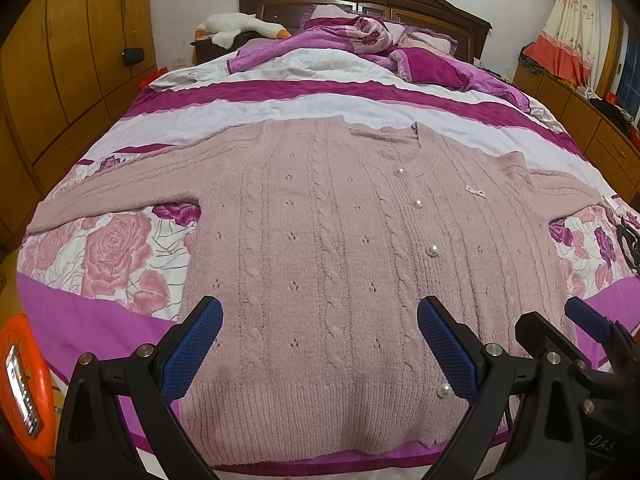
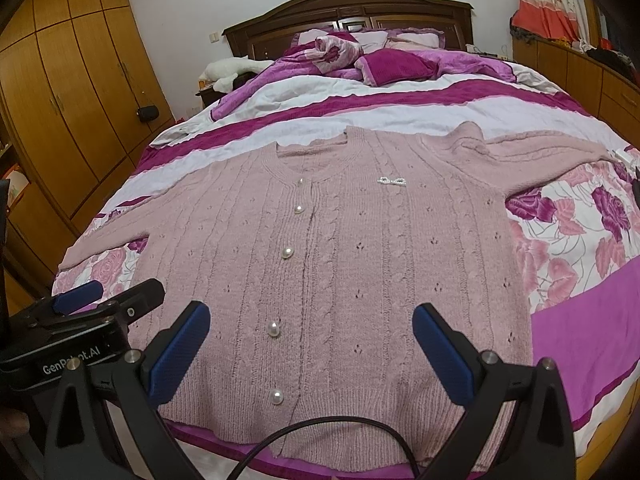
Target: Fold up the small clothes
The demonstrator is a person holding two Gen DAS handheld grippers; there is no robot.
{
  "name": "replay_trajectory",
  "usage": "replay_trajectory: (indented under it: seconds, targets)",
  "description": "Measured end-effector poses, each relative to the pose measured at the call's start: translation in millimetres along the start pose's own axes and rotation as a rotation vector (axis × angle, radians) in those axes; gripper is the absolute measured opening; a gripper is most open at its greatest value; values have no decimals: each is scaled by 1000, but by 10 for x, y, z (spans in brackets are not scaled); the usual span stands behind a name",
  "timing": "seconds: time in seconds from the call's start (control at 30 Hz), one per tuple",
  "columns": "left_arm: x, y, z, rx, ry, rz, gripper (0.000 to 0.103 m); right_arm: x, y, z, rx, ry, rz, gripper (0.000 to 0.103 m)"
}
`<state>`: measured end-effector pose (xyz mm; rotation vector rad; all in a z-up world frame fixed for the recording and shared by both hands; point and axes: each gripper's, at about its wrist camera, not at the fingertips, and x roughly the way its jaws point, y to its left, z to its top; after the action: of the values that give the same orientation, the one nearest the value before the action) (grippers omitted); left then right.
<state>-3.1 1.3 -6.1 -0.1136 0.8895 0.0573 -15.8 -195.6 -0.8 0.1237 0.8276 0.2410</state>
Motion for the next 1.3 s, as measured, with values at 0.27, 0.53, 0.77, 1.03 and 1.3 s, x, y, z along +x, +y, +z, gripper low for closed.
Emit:
replay_trajectory:
  seconds: [0.27, 0.53, 0.77, 1.03, 1.3]
  targets:
    - [9, -3, -12, -1, 2, 0, 81, -2, -5, 0, 0, 0, 2, 103]
    - [13, -4, -25, 1, 5, 1, 81, 0, -7, -1, 0, -1, 2, 103]
    - [14, -3, -30, 2, 5, 1, 81, 0, -10, 0, 1, -1, 2, 103]
    - [13, -5, -24, 1, 5, 1, 81, -7, -14, 0, 2, -2, 4, 103]
    - [42, -16, 16, 6, 11, 9, 81, -31, -42, 21, 5, -7, 4, 103]
